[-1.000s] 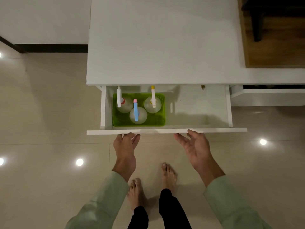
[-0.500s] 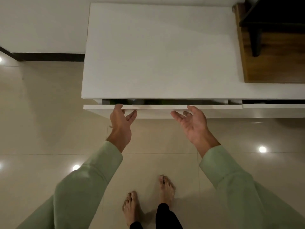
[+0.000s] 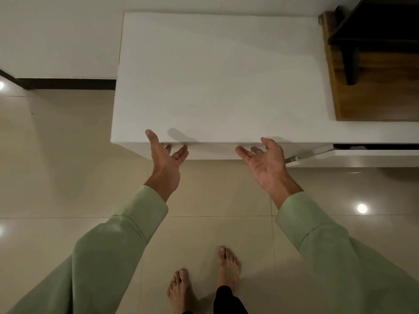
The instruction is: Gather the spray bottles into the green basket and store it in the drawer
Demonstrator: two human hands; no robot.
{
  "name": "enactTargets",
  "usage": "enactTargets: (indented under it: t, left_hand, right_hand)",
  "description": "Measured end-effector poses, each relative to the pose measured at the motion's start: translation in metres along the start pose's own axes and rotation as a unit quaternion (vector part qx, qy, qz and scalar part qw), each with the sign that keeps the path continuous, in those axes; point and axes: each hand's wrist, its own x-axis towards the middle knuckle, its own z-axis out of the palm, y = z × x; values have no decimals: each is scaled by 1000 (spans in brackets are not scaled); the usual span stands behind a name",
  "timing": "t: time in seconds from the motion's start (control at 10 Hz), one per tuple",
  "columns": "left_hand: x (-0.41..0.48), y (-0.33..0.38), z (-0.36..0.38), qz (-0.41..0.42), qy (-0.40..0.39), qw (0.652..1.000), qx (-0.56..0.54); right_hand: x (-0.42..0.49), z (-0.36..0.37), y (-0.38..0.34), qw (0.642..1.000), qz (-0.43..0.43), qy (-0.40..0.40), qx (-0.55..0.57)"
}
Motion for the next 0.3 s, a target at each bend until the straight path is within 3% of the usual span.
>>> enactTargets:
  t: [0.3]
  left_hand:
    - [-42, 5, -19, 54, -52, 991, 111]
  right_hand:
    - [-45, -6, 4, 994, -42, -32, -94]
